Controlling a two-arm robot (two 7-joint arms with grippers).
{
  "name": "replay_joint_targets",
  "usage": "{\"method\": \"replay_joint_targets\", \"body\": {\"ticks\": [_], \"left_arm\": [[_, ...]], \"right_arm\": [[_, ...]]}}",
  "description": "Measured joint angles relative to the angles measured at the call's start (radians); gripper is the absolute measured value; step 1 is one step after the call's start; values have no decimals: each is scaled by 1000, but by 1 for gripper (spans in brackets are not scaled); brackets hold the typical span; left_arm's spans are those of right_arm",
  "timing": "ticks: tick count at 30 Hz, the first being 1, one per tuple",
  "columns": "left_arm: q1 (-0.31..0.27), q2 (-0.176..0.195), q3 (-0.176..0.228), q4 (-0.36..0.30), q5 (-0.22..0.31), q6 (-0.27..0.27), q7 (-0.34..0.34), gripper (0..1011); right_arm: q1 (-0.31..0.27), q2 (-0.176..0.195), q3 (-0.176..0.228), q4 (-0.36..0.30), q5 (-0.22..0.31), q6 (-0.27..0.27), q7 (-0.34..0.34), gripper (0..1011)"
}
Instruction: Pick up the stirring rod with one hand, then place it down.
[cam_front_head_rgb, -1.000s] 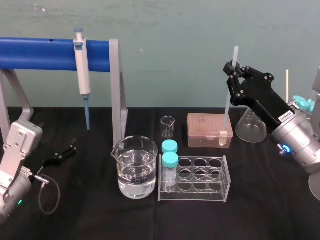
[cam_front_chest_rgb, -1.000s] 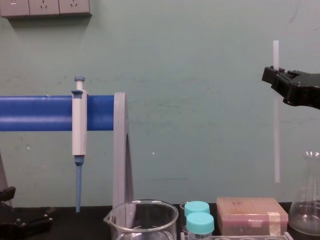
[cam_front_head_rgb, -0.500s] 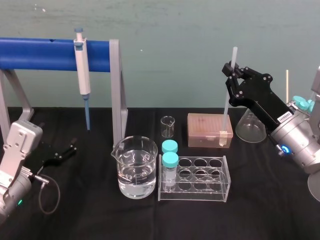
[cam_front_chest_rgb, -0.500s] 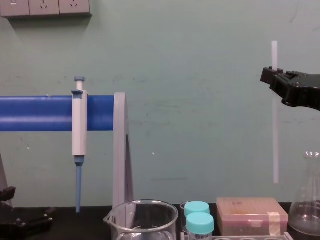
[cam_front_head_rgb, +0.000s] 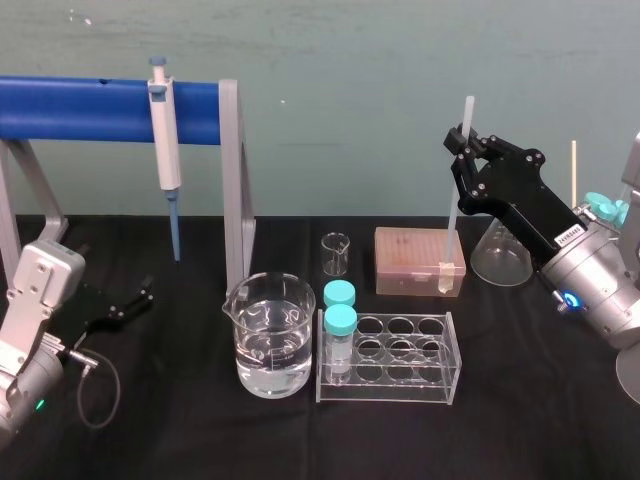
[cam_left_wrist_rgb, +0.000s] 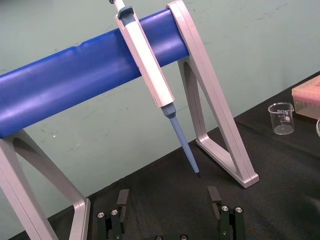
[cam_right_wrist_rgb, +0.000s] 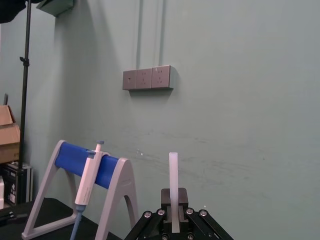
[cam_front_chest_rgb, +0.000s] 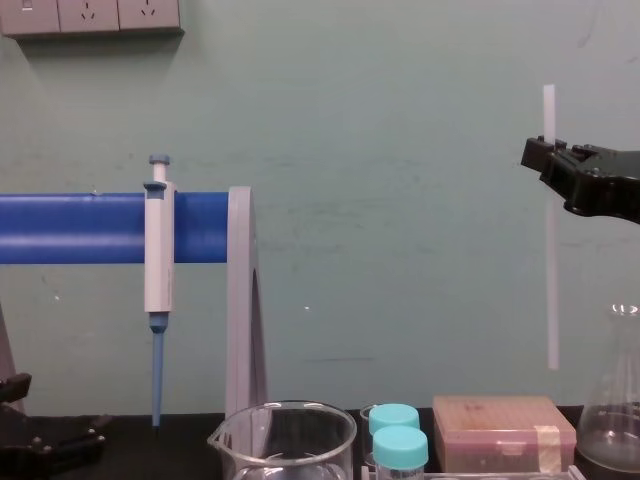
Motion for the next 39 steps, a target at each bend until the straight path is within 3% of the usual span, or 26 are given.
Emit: {"method": "replay_joint_targets", "body": {"ticks": [39], "left_arm": [[0, 0, 0, 0, 0, 0, 0, 1000]], "right_arm": [[10, 19, -20, 14, 4, 9, 29, 72]]}}
